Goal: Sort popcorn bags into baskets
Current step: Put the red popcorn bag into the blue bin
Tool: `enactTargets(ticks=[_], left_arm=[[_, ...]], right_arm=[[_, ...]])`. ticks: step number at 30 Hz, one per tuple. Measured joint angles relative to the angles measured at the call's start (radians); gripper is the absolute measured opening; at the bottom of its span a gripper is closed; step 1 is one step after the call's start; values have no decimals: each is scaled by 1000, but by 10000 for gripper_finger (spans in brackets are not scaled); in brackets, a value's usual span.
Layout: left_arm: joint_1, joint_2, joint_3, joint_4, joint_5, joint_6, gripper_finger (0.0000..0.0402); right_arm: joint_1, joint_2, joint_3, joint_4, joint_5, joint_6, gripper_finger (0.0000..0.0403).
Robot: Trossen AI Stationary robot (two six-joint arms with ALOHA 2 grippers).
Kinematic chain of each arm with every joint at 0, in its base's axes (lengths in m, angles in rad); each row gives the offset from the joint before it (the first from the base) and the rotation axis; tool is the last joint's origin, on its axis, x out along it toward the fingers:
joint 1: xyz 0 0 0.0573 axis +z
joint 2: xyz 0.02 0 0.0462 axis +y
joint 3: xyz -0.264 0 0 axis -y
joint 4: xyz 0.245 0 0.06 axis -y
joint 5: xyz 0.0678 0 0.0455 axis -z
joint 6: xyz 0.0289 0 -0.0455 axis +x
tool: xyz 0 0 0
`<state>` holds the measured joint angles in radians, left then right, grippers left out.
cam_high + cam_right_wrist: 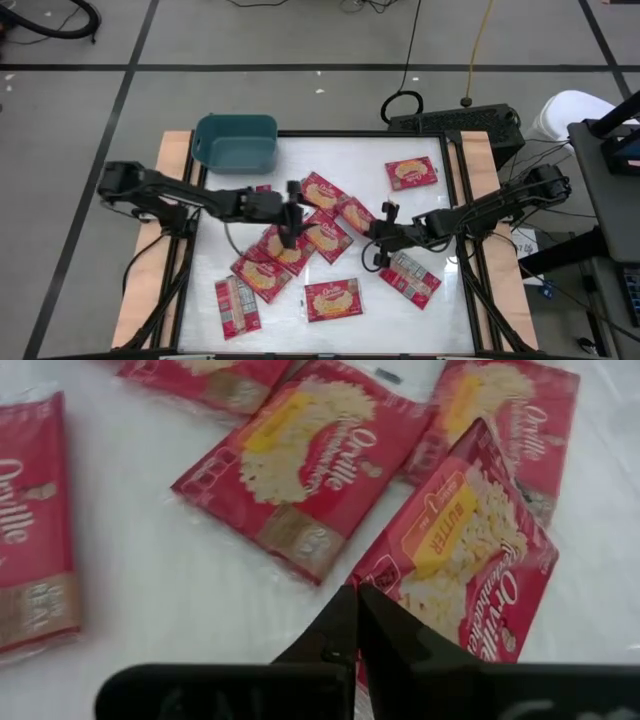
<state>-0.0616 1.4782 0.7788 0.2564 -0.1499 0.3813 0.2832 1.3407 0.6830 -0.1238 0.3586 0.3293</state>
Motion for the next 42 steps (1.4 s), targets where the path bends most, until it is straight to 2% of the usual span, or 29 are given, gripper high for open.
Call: enactTargets(ticks=[5,11,16,21,24,26,29,31,32,34,38,42], left_arm=[[2,180,103,21,0,145,217],[24,372,216,41,0,201,210],[46,471,295,41,-9,213,209],[52,511,330,36,-16,256,204],[44,511,330,33,-16,292,172],[37,510,330,31,-21,308,133],[22,494,330,12,-80,324,62],[12,471,330,-26,-135,323,24],[10,463,330,-40,-162,320,18],[4,430,330,-85,-206,314,23],[-6,351,330,-196,-290,315,45],[-14,251,330,-336,-339,286,34]], right_arm=[[0,0,0,1,-1,-10,0],[-1,0,0,25,4,-35,0],[-2,0,0,78,5,-70,0],[-2,-1,0,123,5,-77,0],[-2,-1,0,148,5,-77,0],[-2,-1,0,165,6,-78,0],[-2,-1,0,178,20,-78,0],[-2,-1,0,192,58,-74,0],[-2,-1,0,203,78,-67,0],[1,-1,0,232,143,-60,0],[39,-17,0,305,373,-57,17],[78,-41,0,332,519,-82,45]])
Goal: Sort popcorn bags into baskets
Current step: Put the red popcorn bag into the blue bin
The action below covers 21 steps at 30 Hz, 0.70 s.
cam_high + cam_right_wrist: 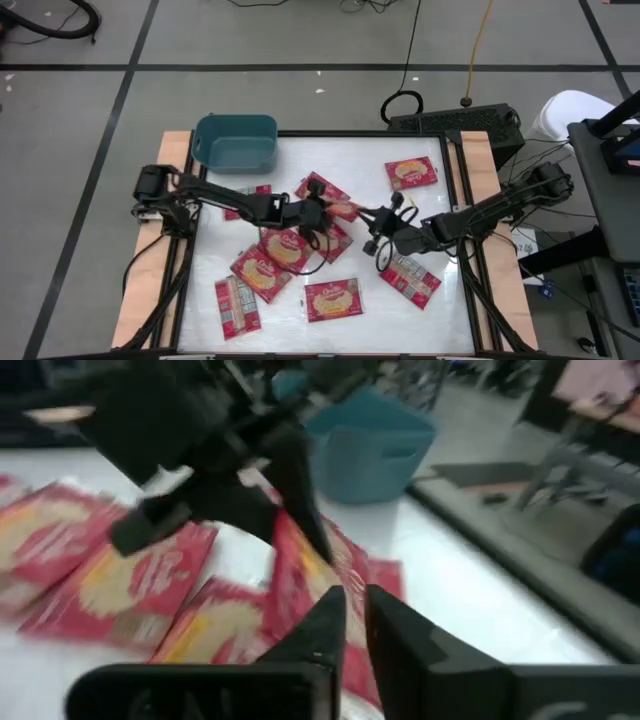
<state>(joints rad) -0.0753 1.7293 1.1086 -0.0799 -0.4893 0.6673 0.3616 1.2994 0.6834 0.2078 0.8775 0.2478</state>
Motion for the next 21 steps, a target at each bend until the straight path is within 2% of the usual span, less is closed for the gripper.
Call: enactTargets(ticks=[4,8,11,14,21], left_arm=[[3,-103,1,-156,-59,-59,18],[11,-204,-1,-286,-99,-145,28],[21,-287,-1,-384,-181,-187,38],[34,-364,-1,-502,-265,-219,29],[107,-479,-2,-715,-369,-296,18]], right_arm=[[27,-1,0,6,69,8,69],[38,8,-1,0,57,79,81],[45,10,-23,5,13,136,82],[61,10,-53,6,4,215,82],[108,10,-132,33,4,339,82]])
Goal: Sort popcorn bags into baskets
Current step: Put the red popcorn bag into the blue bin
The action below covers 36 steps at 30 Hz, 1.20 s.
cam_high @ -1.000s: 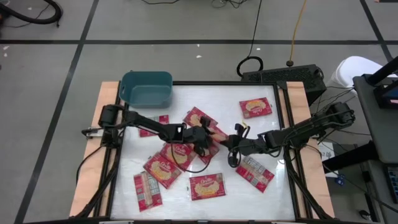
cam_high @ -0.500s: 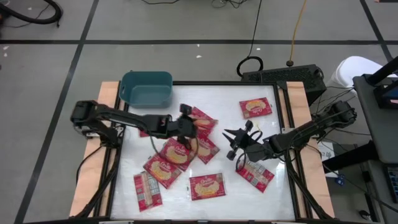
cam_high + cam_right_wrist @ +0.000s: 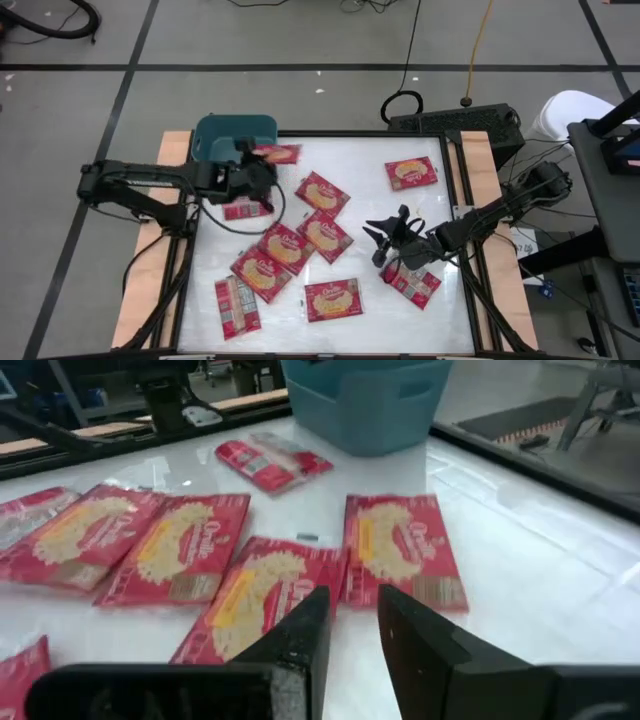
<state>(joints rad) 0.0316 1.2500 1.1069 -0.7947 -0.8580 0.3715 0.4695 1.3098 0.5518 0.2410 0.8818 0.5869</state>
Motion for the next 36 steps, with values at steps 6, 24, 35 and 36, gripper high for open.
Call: enactTargets(ticks=[6,24,35,36], left_arm=[[113,-23,0,-139,-7,-43,33],[428,-23,-270,90,149,308,22],[572,-20,-388,400,266,591,67],[584,-20,-395,419,272,597,70]], right_arm=[[21,0,-64,111,3,23,82],[30,0,-119,203,3,13,82],[30,0,-119,202,3,-8,82],[30,0,-119,200,3,-8,82]])
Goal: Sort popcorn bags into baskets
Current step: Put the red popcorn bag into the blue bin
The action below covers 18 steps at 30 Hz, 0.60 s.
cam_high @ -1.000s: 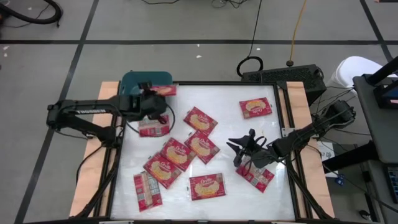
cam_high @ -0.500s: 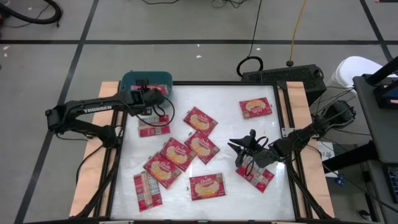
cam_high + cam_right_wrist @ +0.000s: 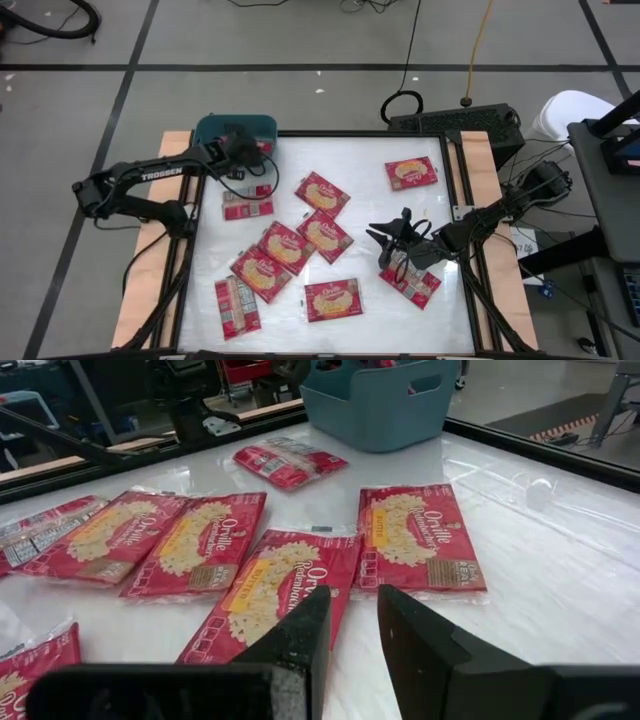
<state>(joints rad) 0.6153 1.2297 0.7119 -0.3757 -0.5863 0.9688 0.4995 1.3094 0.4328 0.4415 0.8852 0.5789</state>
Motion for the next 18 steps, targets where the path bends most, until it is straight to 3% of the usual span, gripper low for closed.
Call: enactTargets(ticks=[14,18], left_arm=[[98,0,-16,21,60,-47,77],[122,0,-16,19,59,-53,97]], right_arm=[[0,0,0,-1,1,-8,82],[0,0,0,2,1,-8,82]])
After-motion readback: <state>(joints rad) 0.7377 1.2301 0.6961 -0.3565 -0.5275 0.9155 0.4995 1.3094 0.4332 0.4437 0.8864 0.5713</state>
